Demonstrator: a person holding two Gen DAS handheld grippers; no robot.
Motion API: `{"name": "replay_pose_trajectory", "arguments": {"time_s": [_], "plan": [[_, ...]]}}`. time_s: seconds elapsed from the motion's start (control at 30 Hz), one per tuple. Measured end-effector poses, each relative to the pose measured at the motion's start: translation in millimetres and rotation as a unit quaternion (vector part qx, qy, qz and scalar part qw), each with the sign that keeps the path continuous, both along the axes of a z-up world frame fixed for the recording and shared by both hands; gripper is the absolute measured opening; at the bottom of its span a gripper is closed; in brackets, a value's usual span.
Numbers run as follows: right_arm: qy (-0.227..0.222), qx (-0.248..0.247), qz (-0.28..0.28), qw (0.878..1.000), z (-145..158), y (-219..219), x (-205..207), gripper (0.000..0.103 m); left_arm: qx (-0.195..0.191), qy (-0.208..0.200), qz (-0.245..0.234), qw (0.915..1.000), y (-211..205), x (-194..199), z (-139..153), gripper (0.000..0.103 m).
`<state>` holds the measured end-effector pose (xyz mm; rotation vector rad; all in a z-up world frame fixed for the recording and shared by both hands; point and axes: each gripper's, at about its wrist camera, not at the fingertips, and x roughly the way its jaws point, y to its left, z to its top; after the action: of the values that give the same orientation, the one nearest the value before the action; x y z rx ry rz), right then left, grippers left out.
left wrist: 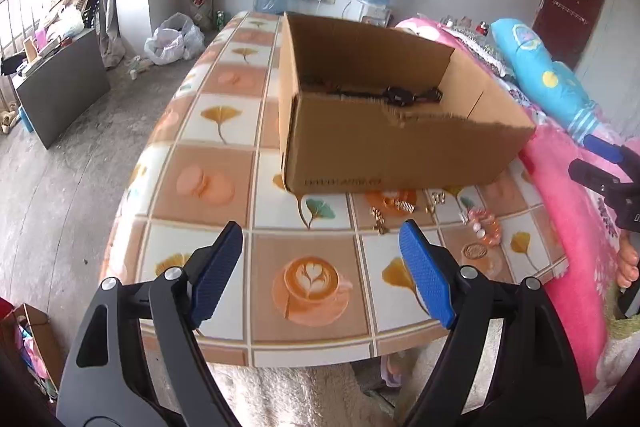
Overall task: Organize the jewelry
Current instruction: 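Move both tools back toward the small gold charms beside the box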
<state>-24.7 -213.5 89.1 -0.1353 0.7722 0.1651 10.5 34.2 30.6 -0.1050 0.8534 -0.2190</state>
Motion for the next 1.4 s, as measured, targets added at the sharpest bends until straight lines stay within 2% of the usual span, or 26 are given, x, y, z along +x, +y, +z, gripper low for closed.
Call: {"name": "replay_pose_trajectory", "arguments": {"time_s": [0.07,0.17,0.27,0.33,0.4,0.5,0.53,0.6,0.7,1.0,1.23,1.4], "plan": [[0.012,-0.015,-0.012,1.0,-10,9,-4,0.096,0.004,-0.005,-0.008,0.9999,-9,-6,-14,0.077],[0.011,-0.016,-0.011,1.0,-20,18,-7,0.096,0.005,-0.026,-0.026,0.9993,-23,-13,-29,0.067],[0.002,0.044,0.006,0.999,-28,20,-13,0.096,-0.002,-0.032,-0.054,0.998,-33,-13,-41,0.055],[0.0,0.063,-0.004,0.998,-34,23,-16,0.096,-0.001,-0.037,-0.069,0.9969,-40,-13,-47,0.05],[0.02,0.081,-0.005,0.996,-45,28,-14,0.096,0.008,-0.038,-0.081,0.996,-48,-8,-51,0.041],[0.044,0.126,0.0,0.991,-60,30,-11,0.096,0.012,-0.038,-0.099,0.9942,-55,1,-55,0.033],[0.05,0.134,0.002,0.99,-63,32,-9,0.095,0.015,-0.039,-0.105,0.9936,-57,4,-57,0.031],[0.06,0.134,0.006,0.989,-69,35,-5,0.085,0.022,-0.04,-0.108,0.9931,-60,11,-60,0.025],[0.07,0.138,0.017,0.988,-74,39,1,0.078,0.025,-0.037,-0.113,0.9926,-63,21,-64,0.017],[0.07,0.141,0.048,0.986,-78,45,13,0.074,0.053,-0.025,-0.134,0.9893,-70,38,-73,0.015],[0.074,0.152,0.049,0.984,-84,43,17,0.073,0.095,-0.029,-0.179,0.9787,-80,42,-73,0.015],[0.078,0.157,0.041,0.984,-89,36,19,0.069,0.102,-0.03,-0.192,0.9755,-83,46,-73,0.012]]}}
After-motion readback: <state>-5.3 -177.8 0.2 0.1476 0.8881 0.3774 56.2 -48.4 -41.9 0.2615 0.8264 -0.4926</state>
